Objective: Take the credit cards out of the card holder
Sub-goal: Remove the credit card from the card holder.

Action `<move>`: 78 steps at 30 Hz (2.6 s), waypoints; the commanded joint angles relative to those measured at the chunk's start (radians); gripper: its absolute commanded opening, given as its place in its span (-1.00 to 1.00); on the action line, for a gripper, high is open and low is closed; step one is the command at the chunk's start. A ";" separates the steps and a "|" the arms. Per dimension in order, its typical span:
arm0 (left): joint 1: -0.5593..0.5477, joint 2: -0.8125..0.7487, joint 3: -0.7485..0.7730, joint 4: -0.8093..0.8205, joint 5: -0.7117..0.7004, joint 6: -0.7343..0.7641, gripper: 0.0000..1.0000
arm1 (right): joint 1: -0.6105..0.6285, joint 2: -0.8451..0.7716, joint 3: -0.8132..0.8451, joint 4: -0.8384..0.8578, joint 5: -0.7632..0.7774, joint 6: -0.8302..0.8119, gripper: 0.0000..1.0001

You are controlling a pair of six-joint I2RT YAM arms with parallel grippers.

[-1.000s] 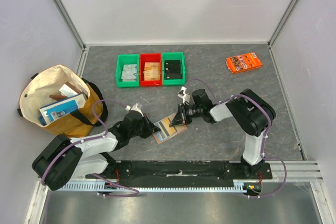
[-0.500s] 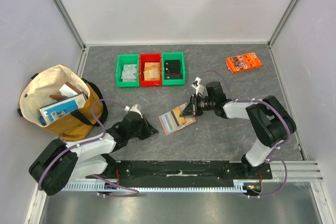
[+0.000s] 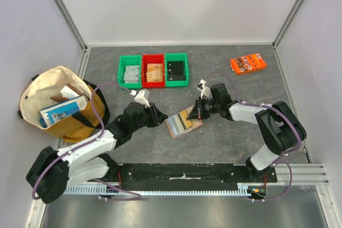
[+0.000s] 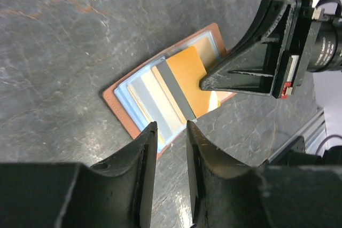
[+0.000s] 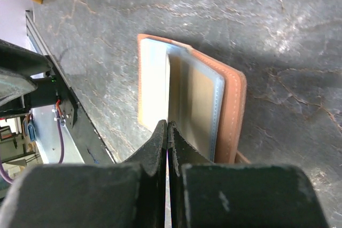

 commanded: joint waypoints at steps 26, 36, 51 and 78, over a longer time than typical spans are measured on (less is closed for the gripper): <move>-0.124 0.580 0.179 -0.106 -0.094 -0.074 -0.96 | -0.005 -0.016 -0.032 -0.069 0.170 -0.096 -1.00; -0.118 0.601 0.188 -0.146 -0.084 -0.078 -0.96 | -0.038 -0.125 -0.018 -0.177 0.241 -0.141 -1.00; -0.125 0.459 0.265 -0.090 0.033 -0.006 -0.90 | -0.024 -0.109 -0.046 -0.124 0.230 -0.067 -0.93; -0.142 0.756 0.347 -0.130 0.063 -0.012 -0.96 | -0.005 -0.143 0.081 -0.341 0.360 -0.190 -1.00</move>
